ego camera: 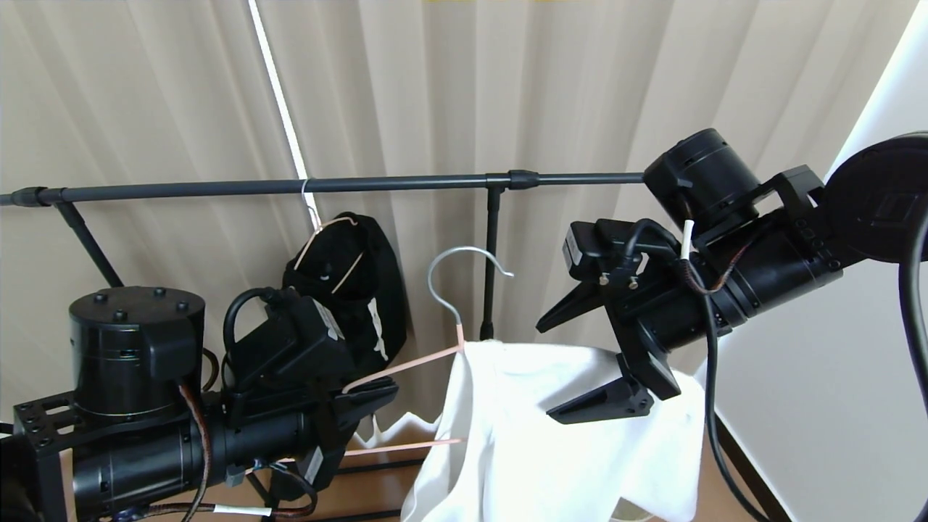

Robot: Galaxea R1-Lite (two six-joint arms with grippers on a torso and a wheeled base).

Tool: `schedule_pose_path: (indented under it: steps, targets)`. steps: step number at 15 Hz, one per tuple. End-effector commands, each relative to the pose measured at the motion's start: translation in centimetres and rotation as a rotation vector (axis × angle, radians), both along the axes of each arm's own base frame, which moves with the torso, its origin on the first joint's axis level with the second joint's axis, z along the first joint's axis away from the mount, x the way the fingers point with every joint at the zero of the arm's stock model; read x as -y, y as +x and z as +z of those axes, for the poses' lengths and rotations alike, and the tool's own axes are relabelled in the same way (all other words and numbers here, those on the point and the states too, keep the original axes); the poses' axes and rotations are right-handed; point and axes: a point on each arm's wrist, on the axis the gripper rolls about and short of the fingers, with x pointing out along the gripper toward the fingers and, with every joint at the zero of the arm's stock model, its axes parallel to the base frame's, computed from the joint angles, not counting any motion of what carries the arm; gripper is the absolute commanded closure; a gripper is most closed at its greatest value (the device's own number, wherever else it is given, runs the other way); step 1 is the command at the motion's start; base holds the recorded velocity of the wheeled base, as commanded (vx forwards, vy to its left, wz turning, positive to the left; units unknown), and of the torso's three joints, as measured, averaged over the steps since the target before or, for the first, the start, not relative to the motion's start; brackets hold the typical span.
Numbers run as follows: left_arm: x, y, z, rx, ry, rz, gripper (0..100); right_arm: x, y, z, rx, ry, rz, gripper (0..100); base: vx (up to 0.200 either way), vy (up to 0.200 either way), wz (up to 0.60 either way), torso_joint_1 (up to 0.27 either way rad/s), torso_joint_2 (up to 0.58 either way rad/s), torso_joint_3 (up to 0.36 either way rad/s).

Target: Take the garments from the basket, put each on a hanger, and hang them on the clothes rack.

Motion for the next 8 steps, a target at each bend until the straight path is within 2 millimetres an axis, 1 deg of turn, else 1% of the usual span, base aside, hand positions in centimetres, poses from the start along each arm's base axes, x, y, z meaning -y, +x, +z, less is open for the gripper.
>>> schedule_pose_path:
  steps: [1,7,8]
  targets:
    - [0.01,0.03,-0.03,-0.001,0.001,0.000,100,-0.02,0.36,0.16,0.007,0.004,-0.005,0,0.000,0.000,0.00,0.000,0.00,0.000]
    - [-0.01,0.07,0.01,0.001,0.000,0.002,100,0.13,0.59,0.52,0.017,0.012,-0.015,0,0.000,0.000,0.00,0.000,0.00,0.000]
    - [-0.01,0.06,0.09,0.003,-0.002,0.002,100,0.11,0.62,0.46,0.014,0.010,-0.015,100,0.000,0.000,0.00,0.000,0.00,0.000]
